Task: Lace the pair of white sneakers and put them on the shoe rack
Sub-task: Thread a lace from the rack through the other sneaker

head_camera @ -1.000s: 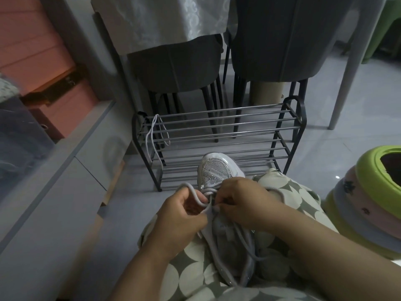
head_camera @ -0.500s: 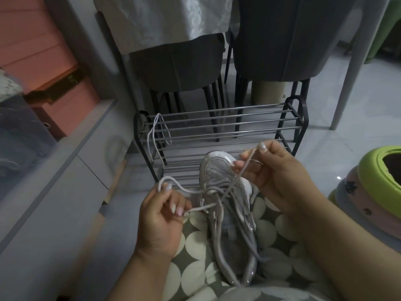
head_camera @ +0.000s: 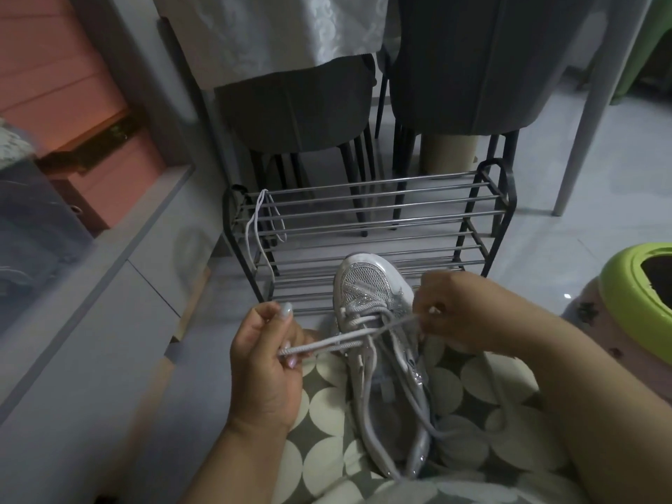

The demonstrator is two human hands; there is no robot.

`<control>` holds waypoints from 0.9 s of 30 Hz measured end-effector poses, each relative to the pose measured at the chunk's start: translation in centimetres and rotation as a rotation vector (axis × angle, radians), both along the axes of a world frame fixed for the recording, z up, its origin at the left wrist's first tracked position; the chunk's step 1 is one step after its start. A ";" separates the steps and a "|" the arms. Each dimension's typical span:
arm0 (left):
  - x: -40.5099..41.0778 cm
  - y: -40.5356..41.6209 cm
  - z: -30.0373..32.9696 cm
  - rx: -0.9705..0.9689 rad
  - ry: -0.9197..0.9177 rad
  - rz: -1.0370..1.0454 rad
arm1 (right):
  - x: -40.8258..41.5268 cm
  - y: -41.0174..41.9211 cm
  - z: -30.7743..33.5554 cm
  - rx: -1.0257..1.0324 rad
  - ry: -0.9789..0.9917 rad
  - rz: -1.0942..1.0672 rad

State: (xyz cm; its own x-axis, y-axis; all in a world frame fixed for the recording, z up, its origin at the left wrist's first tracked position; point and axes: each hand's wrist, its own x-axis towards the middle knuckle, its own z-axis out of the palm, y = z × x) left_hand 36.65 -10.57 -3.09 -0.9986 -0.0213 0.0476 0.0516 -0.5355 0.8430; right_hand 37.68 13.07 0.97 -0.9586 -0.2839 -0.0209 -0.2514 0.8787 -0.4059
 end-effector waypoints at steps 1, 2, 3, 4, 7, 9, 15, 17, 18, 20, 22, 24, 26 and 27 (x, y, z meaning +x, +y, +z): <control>0.0 -0.1 -0.1 -0.016 0.001 -0.007 | -0.1 0.1 -0.2 -0.213 -0.005 -0.039; 0.0 -0.2 -0.1 -0.039 0.005 -0.028 | -0.2 0.2 -0.3 -0.454 -0.015 -0.079; 0.0 -0.2 -0.2 -0.071 0.016 -0.059 | -0.3 0.1 -0.5 -0.674 -0.035 -0.110; 0.0 -0.2 -0.3 -0.115 0.029 -0.095 | -0.3 -0.2 -0.6 -0.857 -0.062 -0.117; 0.3 -0.1 -0.7 -0.380 0.119 -0.213 | -0.3 -1.4 -0.8 -1.443 -0.263 -0.009; 0.8 0.1 -0.6 -0.664 0.188 -0.282 | -0.2 -1.7 -0.3 -1.738 -0.364 0.051; 1.3 1.2 -0.2 -1.003 0.248 -0.218 | 0.1 0.3 1.6 -1.599 -0.021 -0.156; 1.2 1.3 -0.2 -0.995 0.240 -0.202 | 0.7 1.1 2.2 -1.218 0.179 -0.271; 1.2 1.3 -0.2 -0.978 0.226 -0.196 | 1.0 1.1 2.5 -0.921 0.231 -0.290; 1.2 1.2 -0.2 -0.939 0.194 -0.166 | 1.2 0.8 2.5 -0.284 0.085 -0.201; 1.3 1.2 -0.2 -0.921 0.174 -0.131 | 1.1 0.2 1.6 0.073 -0.131 -0.099; 1.3 1.2 -0.3 -0.911 0.170 -0.113 | 0.7 0.3 0.9 0.112 -0.123 -0.081; 1.4 1.1 -0.1 -0.914 0.180 -0.127 | 0.3 0.9 1.0 -0.246 -0.070 -0.132; 1.4 1.1 -0.1 -0.911 0.190 -0.150 | 0.3 1.3 1.2 -0.531 -0.070 -0.144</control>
